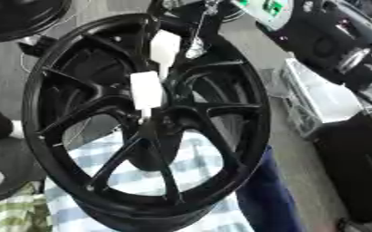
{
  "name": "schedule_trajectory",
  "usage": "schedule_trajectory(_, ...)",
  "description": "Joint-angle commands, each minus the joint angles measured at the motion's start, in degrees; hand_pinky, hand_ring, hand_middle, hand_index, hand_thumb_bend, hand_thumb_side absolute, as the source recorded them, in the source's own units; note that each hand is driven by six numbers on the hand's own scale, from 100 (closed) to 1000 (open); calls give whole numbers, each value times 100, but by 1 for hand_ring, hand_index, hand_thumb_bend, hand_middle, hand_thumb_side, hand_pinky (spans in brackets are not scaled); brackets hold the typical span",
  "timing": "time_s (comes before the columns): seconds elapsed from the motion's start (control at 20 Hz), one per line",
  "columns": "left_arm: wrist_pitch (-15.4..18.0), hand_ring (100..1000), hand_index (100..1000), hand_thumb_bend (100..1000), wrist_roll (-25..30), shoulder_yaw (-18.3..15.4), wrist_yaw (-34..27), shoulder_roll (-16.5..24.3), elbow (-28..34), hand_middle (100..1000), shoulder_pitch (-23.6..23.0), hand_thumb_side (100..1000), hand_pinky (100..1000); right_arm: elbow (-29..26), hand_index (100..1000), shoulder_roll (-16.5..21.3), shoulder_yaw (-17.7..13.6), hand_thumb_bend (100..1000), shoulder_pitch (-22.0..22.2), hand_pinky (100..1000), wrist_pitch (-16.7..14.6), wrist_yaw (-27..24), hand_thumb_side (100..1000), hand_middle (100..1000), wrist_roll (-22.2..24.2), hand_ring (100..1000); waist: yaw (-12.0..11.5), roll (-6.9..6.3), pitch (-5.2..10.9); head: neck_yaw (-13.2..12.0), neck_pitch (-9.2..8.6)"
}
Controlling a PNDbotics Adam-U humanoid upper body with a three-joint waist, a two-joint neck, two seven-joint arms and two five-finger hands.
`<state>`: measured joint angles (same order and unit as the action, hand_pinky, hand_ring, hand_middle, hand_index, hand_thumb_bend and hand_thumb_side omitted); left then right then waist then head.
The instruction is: Pull the pin out of the wheel hub.
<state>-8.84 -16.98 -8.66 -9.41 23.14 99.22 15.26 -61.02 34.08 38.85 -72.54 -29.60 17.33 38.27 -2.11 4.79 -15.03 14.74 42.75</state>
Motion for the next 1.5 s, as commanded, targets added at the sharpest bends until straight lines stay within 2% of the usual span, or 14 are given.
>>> schedule_trajectory(0.05,2,691,694,170,16,-61,48,85,78,714,34,756,770,-84,663,134,-69,339,-138,876,-1327,-75,119,616,1370,770,4,-22,116,8,5)
schedule_trajectory(0.25,-5,691,694,168,24,-65,57,81,77,715,28,758,771,-86,626,127,-32,314,-126,872,-1296,-100,103,578,1370,754,-7,-18,115,24,1)
schedule_trajectory(0.85,-22,691,695,165,56,-69,84,81,66,716,9,764,773,-84,526,105,-30,324,-150,850,-1143,-201,100,497,1370,700,-9,-7,119,44,15)
schedule_trajectory(1.5,-37,690,694,160,68,-82,94,92,61,717,-21,769,775,-65,479,41,-144,408,-280,836,-1054,-138,100,481,1370,664,-15,33,144,85,35)
